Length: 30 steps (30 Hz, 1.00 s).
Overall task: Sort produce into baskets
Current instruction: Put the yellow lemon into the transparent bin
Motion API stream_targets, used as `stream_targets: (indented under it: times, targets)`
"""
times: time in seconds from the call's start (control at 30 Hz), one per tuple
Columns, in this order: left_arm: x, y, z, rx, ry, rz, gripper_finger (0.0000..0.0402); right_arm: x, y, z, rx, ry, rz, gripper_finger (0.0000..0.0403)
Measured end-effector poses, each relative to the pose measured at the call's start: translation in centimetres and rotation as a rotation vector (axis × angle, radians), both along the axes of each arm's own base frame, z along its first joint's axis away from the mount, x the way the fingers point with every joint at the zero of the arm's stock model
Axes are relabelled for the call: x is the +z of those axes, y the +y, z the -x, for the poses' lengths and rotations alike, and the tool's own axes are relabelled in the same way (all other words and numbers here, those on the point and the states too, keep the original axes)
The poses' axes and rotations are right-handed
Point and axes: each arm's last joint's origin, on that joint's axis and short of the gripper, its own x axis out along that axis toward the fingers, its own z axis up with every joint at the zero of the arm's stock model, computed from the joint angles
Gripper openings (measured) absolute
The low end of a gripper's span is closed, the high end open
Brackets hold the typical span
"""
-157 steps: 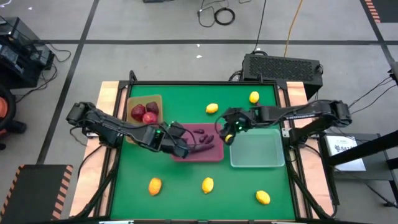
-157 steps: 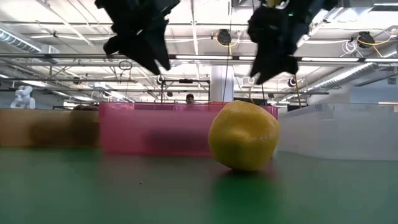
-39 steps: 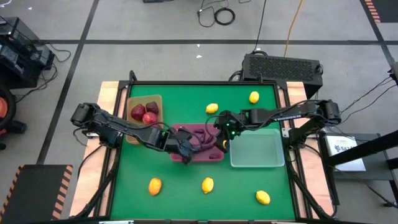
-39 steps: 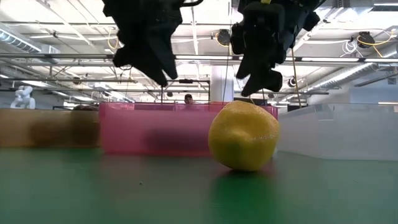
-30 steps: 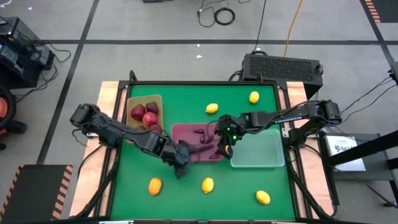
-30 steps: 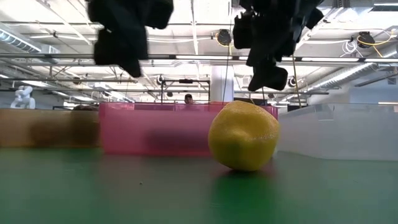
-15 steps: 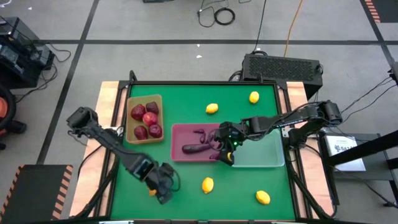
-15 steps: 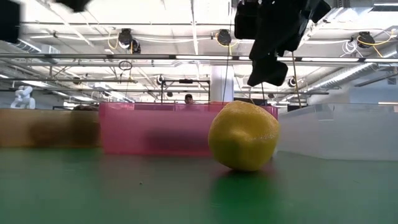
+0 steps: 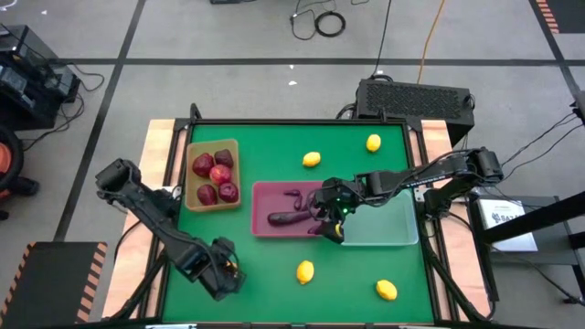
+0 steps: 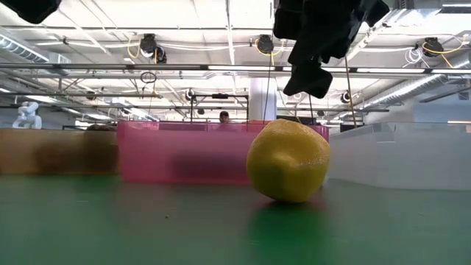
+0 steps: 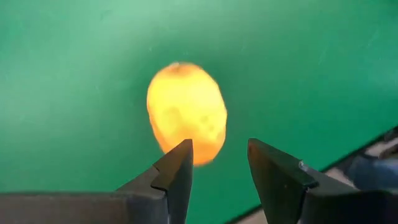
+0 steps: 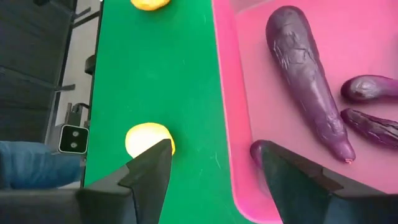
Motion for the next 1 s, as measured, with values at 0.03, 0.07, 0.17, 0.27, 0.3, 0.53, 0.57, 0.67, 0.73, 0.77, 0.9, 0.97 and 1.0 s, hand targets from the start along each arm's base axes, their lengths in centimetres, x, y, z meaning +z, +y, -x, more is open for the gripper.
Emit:
stream_targets:
  times: [0.03, 0.07, 0.17, 0.27, 0.3, 0.53, 0.57, 0.67, 0.73, 0.77, 0.9, 0.97, 1.0]
  targets:
    - [0.0, 0.0, 0.0, 0.005, -0.009, -0.013, 0.0161, 0.0, 0.0, 0.0, 0.002, 0.0, 0.002, 0.0238]
    - [0.0, 0.0, 0.1, 0.005, -0.011, -0.018, 0.0163, 0.0, 0.0, 0.0, 0.003, -0.001, 0.003, 0.0238]
    - [0.0, 0.0, 0.1, 0.006, -0.009, -0.02, 0.0181, 0.0, 0.0, 0.0, 0.006, 0.002, 0.006, 0.0238]
    - [0.0, 0.0, 0.2, 0.006, -0.005, -0.026, 0.0212, 0.0, 0.0, 0.0, 0.008, 0.0, 0.007, 0.0238]
    - [0.0, 0.1, 0.2, 0.006, 0.001, -0.031, 0.0225, 0.0, 0.0, 0.0, 0.008, 0.001, 0.008, 0.0238]
    - [-0.1, 0.1, 0.2, 0.007, 0.003, -0.036, 0.0305, 0.0, -0.1, 0.0, 0.005, 0.001, 0.008, 0.0238]
    - [-0.2, 0.1, 0.2, 0.007, 0.006, -0.038, 0.0313, 0.0, -0.2, 0.0, 0.003, 0.001, 0.008, 0.0238]
    - [-1.1, -0.2, -0.1, 0.007, 0.029, -0.059, 0.0331, 0.0, -0.4, 0.0, -0.004, 0.001, 0.008, 0.0238]
    - [-1.9, -0.4, -0.5, 0.01, 0.043, -0.071, 0.0336, 0.0, -0.5, 0.0, -0.008, 0.0, 0.008, 0.0238]
    - [-2.4, -0.6, -0.7, 0.011, 0.048, -0.072, 0.0337, 0.0, -0.5, 0.0, -0.009, 0.0, 0.007, 0.0238]
    - [-4.3, -1.2, -1.6, 0.014, 0.071, -0.069, 0.0338, 0.0, -0.7, 0.0, -0.015, 0.001, 0.006, 0.0238]
    - [-5.2, -1.3, -1.8, 0.013, 0.096, -0.081, 0.0338, 0.0, -0.7, 0.0, -0.016, 0.001, 0.006, 0.0238]
    - [-5.7, -1.4, -1.8, 0.013, 0.11, -0.089, 0.0338, 0.0, -0.7, 0.0, -0.018, 0.002, 0.004, 0.0238]
